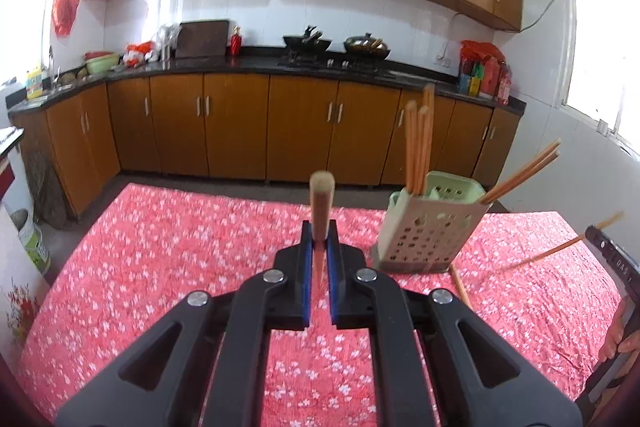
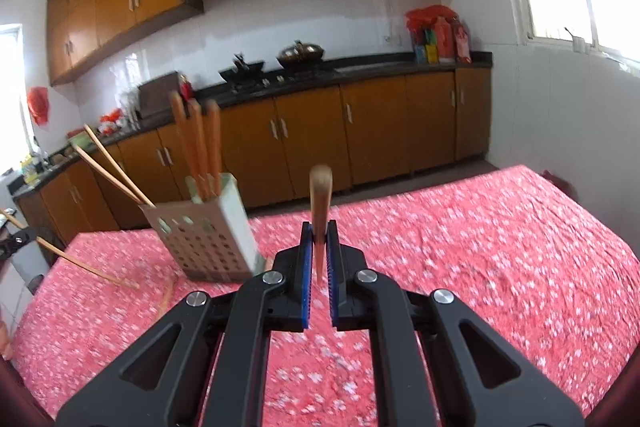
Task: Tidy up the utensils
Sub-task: 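Lift both chopsticks upright and bring them above the holder, then drop both chopsticks into the holder by opening both grippers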
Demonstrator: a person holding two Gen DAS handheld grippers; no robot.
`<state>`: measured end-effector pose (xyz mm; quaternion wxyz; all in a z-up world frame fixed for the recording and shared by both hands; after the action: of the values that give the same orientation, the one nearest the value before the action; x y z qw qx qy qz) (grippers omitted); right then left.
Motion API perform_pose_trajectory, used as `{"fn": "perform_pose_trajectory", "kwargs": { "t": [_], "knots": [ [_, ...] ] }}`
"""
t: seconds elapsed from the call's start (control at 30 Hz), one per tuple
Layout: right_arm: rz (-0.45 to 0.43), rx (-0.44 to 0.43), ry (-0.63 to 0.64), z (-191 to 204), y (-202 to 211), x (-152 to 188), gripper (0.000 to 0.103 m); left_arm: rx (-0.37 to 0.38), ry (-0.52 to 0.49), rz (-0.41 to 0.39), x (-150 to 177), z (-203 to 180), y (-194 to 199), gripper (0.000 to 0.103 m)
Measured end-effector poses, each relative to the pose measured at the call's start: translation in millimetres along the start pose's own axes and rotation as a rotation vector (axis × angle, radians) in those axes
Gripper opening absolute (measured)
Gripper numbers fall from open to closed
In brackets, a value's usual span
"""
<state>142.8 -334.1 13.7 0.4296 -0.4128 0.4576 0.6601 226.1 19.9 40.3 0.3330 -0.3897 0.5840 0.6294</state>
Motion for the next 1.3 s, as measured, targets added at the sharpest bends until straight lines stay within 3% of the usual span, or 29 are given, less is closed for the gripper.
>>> {"fn": "perform_pose_trajectory", "kwargs": {
  "t": [0.33, 0.43, 0.63, 0.93, 1.3],
  "knots": [
    [-0.139, -0.240, 0.002, 58, 31, -73, 0.007, 0.166, -0.003, -0.104, -59, -34, 44, 0.008],
    [-0.185, -0.271, 0.025, 76, 33, -90, 0.007, 0.212, -0.007, -0.131, -72, -47, 56, 0.008],
    [-0.256, -0.253, 0.065, 94, 20, -109, 0.007, 0.238, -0.004, -0.205, -102, -69, 64, 0.008],
    [-0.276, -0.178, 0.142, 101, -16, -110, 0.007, 0.201, 0.071, -0.276, -137, -88, 35, 0.008],
    [-0.176, -0.168, 0.063, 81, -57, -90, 0.008, 0.182, 0.054, -0.184, -108, -100, -19, 0.008]
  ]
}}
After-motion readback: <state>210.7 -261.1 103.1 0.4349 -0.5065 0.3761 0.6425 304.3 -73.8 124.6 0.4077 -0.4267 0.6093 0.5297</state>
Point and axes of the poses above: each gripper's, at about its wrist camera, not at the fingertips, and y roughly against the way its jaws point, z to its left, x to its underside, the point moved 6 cm from there along -y, roughly the way its jaws point, and after that the axes turned 14 degrees about -x, right-handed, at the moved point
